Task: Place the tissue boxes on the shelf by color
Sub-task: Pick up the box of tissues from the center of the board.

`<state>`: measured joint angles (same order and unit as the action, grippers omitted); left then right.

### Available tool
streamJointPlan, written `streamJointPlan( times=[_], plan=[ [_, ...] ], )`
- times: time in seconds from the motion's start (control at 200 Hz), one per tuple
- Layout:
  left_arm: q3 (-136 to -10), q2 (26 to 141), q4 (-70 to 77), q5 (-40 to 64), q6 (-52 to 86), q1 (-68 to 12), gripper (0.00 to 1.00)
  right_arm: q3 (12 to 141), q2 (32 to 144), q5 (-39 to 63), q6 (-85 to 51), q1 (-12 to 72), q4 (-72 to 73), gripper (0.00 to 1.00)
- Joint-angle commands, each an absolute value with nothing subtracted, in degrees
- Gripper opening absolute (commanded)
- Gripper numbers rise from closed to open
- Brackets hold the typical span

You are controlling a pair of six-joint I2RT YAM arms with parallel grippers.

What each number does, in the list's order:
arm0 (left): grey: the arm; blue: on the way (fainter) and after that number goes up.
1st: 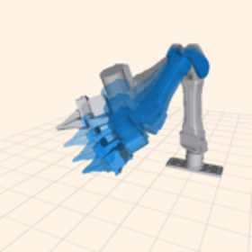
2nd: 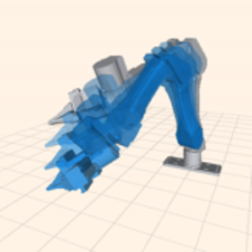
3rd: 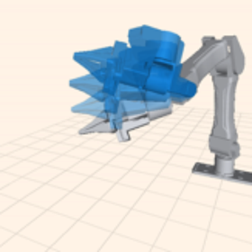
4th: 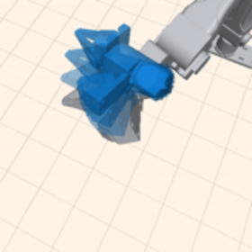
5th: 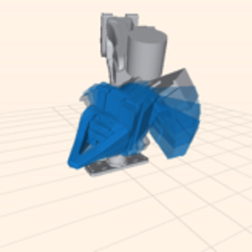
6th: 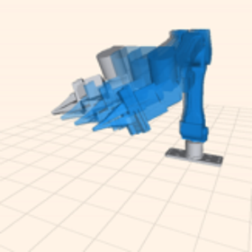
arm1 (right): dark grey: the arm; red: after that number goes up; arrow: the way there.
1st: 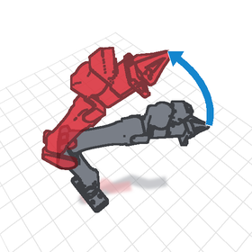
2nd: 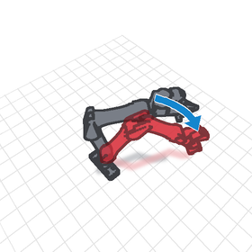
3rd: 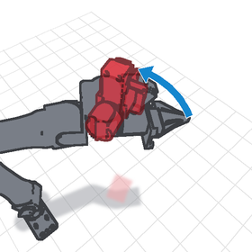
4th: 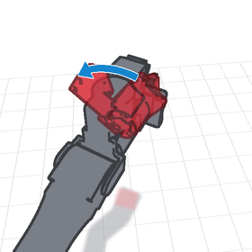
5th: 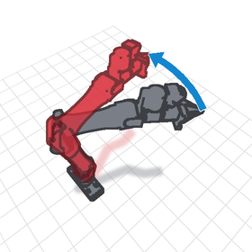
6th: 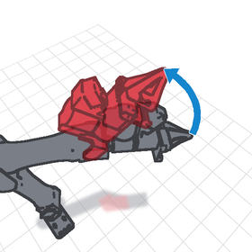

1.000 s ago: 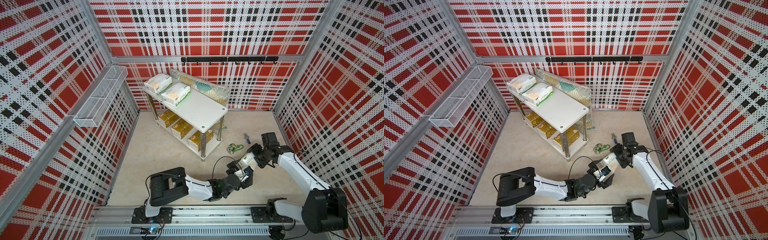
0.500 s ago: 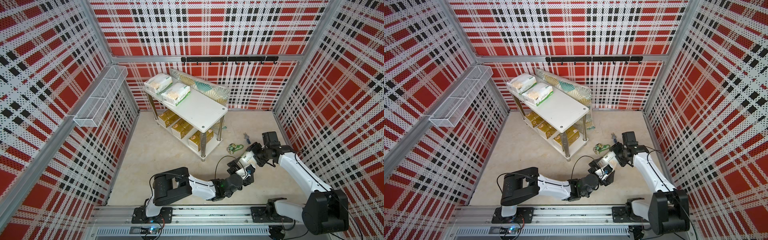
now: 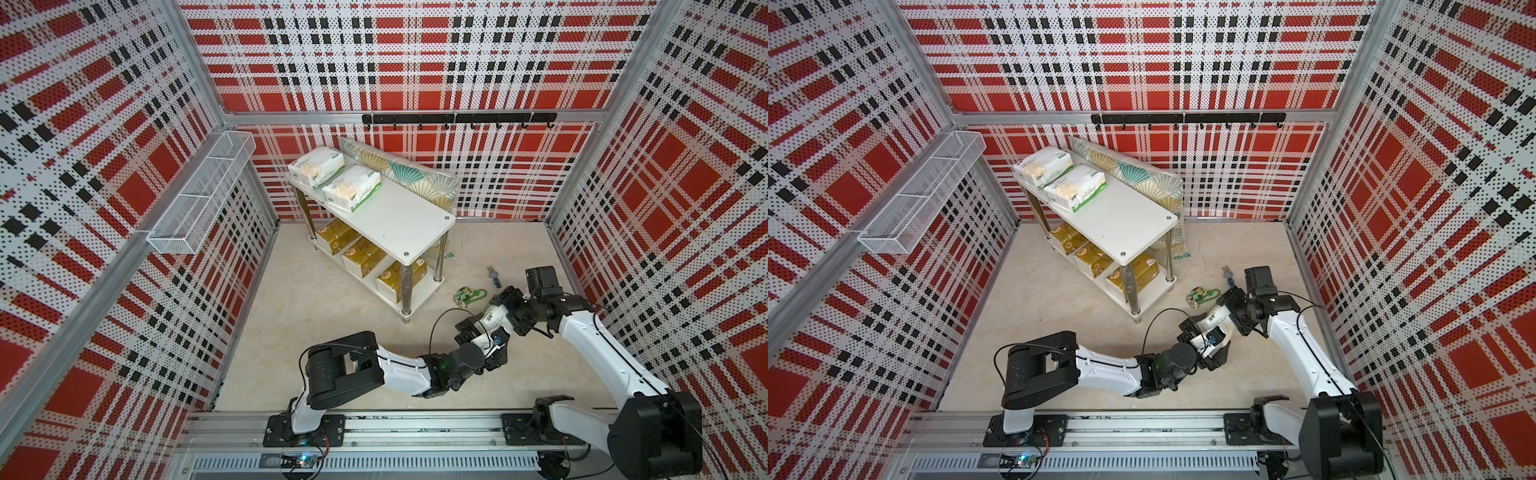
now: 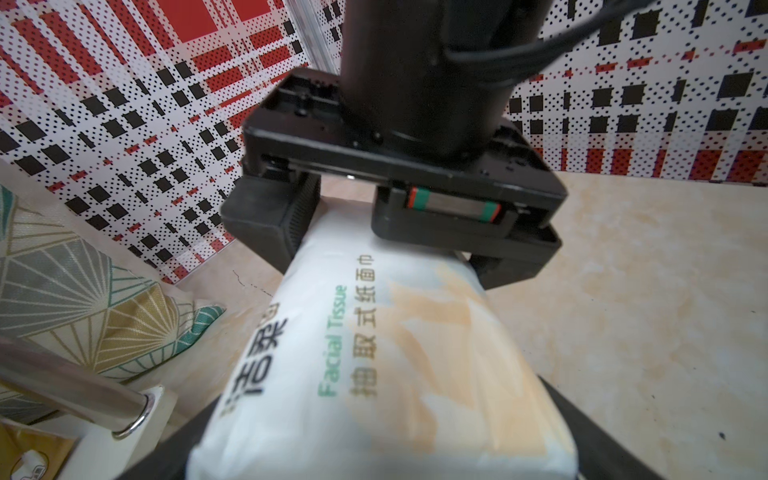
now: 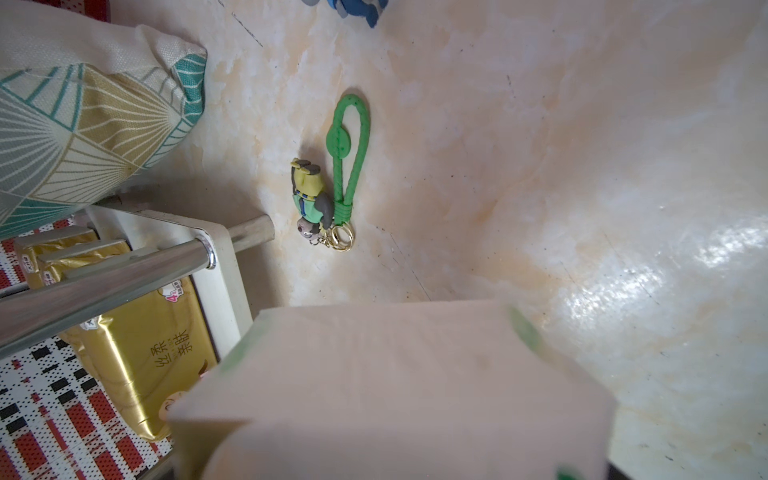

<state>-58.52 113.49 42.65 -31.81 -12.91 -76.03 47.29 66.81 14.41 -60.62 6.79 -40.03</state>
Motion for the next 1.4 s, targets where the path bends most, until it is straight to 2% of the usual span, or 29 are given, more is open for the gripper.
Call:
streamJointPlan(
  times=[0.0,0.296,0.436,0.691,0.726,1.097,1.398],
  plan=[
    [-60.61,115.29,40.33,-30.5,-12.91,-75.06,0.99,47.46,66.68,17.57,-59.64,7.94,-41.13,0.79],
    [-62.05,116.08,39.59,-29.7,-12.93,-74.1,0.9,47.18,66.3,17.1,-59.18,8.06,-41.53,0.81],
    [-61.21,115.08,39.26,-28.07,-12.58,-74.03,0.85,47.44,67.32,16.71,-58.34,8.0,-41.39,0.86],
    [-58.84,111.69,37.68,-23.67,-9.29,-74.1,0.83,51.23,72.25,11.79,-53.52,6.42,-44.5,0.96],
    [-58.54,111.25,37.62,-23.47,-8.78,-74.1,0.83,51.33,72.72,11.69,-52.83,5.53,-44.65,1.0],
    [-56.05,107.2,36.96,-21.16,-5.77,-73.75,0.81,51.15,74.88,10.6,-47.99,-2.79,-44.35,1.0],
    [-55.97,99.57,32.44,-17.75,-3.23,-73.28,0.8,50.16,78.81,8.7,-45.4,-10.55,-39.95,1.0]
  ],
)
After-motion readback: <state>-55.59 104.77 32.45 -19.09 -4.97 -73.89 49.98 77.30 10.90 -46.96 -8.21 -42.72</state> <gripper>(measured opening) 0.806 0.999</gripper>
